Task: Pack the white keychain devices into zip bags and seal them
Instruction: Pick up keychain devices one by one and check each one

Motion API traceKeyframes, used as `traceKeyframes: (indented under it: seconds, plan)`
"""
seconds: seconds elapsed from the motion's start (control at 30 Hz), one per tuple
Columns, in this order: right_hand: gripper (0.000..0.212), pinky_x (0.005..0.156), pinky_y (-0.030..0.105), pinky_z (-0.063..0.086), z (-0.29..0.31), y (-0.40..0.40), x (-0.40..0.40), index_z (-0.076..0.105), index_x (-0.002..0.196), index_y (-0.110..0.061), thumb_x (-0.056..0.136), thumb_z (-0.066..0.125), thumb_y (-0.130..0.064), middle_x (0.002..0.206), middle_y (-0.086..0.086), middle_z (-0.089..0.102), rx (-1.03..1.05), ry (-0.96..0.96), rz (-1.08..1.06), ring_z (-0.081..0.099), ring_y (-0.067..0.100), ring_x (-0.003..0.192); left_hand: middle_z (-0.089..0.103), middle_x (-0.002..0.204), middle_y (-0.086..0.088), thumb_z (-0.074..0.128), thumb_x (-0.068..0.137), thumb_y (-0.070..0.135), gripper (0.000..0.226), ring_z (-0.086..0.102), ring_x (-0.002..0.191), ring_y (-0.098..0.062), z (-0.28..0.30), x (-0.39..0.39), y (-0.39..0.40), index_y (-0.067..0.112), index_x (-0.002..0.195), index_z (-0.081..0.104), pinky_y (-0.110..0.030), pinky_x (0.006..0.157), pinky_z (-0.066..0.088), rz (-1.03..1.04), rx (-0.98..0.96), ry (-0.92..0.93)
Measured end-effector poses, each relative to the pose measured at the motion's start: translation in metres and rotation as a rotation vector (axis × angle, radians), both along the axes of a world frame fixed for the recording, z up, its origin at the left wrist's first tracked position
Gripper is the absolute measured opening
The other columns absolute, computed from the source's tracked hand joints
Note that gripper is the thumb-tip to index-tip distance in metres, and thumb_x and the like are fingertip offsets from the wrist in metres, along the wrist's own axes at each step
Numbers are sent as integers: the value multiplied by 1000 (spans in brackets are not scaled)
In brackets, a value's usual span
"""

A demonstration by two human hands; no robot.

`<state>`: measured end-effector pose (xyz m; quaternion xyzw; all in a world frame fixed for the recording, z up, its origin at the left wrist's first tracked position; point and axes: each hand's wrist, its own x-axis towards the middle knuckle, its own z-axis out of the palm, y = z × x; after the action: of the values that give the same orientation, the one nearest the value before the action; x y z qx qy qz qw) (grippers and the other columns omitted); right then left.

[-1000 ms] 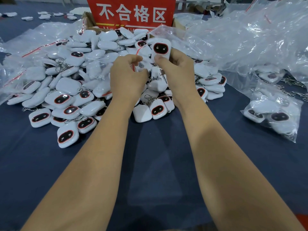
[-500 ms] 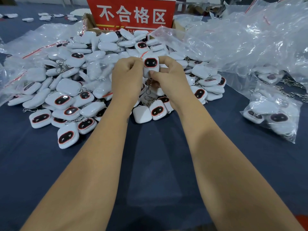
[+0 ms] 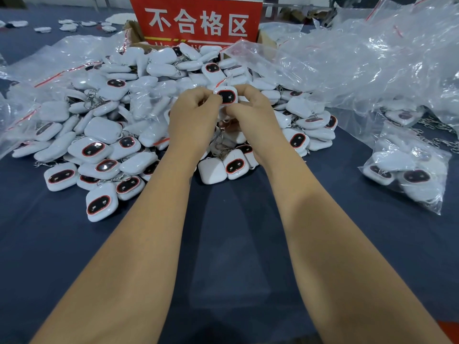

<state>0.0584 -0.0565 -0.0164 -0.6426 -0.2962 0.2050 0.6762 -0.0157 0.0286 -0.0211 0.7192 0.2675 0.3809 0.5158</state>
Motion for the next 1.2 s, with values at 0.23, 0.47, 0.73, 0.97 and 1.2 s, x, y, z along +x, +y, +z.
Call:
traceKeyframes:
  seconds: [0.23,0.47,0.73,0.97,1.2]
  plan:
    - [18,63,24,51,1,2,2,67,95,-17,93,55,-4,85,3,68,60,61,8,64,14,75,42,48,13,57,86,27,21,39,56,-13,0,0,0,20,66,59,-35,62,35,-17,14,20]
    - [18,68,25,50,0,0,1,67,98,-16,93,55,-5,89,5,68,22,-11,-1,63,15,79,44,54,9,57,85,25,21,42,62,-17,0,1,2,7,76,64,-39,64,37,-21,12,12]
    - [20,61,22,50,0,-1,0,67,92,-16,92,54,-1,83,5,66,70,28,11,63,14,72,44,55,9,58,85,27,19,42,63,-17,0,-1,0,17,69,57,-38,64,37,-54,6,21]
    - [20,64,26,53,0,1,1,68,98,-15,91,55,-2,78,2,67,37,18,0,64,12,71,40,55,10,57,87,24,28,39,62,-16,0,0,1,20,62,47,-37,63,35,-34,34,44]
    - [26,70,28,53,-2,2,1,68,112,-10,93,53,-2,88,7,67,-7,4,-18,64,15,78,49,61,10,55,89,26,21,45,62,-11,0,0,0,17,71,61,-33,64,41,-12,106,65]
